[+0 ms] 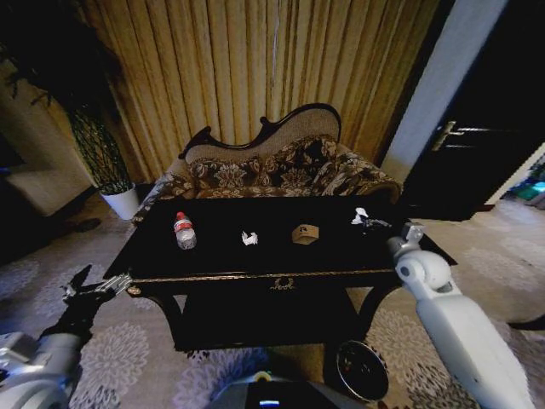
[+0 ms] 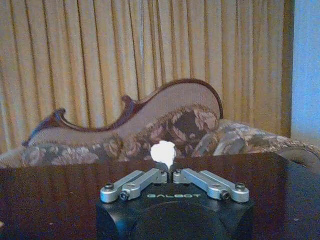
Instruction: Move to the front of the table and place the trash on the table into the trash bin.
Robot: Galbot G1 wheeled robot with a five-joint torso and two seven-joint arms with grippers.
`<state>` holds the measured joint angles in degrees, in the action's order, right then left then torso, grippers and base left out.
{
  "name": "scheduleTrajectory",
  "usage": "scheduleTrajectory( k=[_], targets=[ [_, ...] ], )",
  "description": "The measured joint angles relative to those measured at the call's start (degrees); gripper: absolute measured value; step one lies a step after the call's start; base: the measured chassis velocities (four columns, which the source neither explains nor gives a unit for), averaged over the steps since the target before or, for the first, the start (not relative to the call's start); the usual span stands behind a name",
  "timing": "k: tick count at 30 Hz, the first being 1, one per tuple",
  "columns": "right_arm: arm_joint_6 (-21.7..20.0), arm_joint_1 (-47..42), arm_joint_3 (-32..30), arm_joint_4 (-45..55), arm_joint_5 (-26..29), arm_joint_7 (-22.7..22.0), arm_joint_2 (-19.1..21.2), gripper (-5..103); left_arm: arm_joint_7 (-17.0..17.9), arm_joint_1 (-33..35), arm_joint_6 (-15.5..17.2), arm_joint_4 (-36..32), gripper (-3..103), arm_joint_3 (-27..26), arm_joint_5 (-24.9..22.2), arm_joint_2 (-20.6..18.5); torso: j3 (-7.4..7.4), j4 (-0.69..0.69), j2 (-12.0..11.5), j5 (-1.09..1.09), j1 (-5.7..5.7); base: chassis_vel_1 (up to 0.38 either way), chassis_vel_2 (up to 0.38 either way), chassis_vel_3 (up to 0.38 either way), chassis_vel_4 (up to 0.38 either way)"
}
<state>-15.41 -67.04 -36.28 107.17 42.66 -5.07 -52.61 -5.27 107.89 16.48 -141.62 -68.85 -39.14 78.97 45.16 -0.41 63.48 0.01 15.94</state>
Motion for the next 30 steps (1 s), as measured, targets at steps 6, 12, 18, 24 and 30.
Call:
scheduleTrajectory(
  k=[6,12,18,24,30],
  targets=[
    [3.3,-3.6,-1.5,3.2,-0.2,0.3,-1.5,1,-0.3,0.0,-0.6,0.3,100,-0.2,0.0,-0.2,0.0,0.0,0.0,-0.03,0.0,0.0,0.0,0.0,0.0],
    [3.3,-4.8,-2.0,6.0,-0.4,0.2,-1.9,1,-0.8,0.2,-1.0,0.3,100,-0.5,-0.1,-0.1,0.0,0.0,0.0,-0.02,0.0,0.0,0.0,0.0,0.0],
    [2.0,-4.7,-1.9,7.6,-0.7,-0.1,-2.0,1,-1.1,0.3,-1.0,0.2,100,-0.7,-0.2,0.2,0.0,0.0,0.0,-0.02,0.0,0.0,0.0,0.0,0.0],
    [1.5,-4.8,-1.8,7.8,-1.1,-0.2,-2.0,1,-1.1,0.3,-1.1,0.2,100,-0.8,-0.2,0.2,0.01,0.01,0.0,-0.01,0.01,0.011,-0.011,-0.012,0.011],
    [1.5,-4.8,-1.9,7.5,-1.2,-0.2,-2.0,1,-1.1,0.1,-1.1,0.2,100,-0.6,-0.2,0.2,0.01,0.0,0.0,-0.01,0.01,0.106,-0.107,-0.11,0.1]
  ],
)
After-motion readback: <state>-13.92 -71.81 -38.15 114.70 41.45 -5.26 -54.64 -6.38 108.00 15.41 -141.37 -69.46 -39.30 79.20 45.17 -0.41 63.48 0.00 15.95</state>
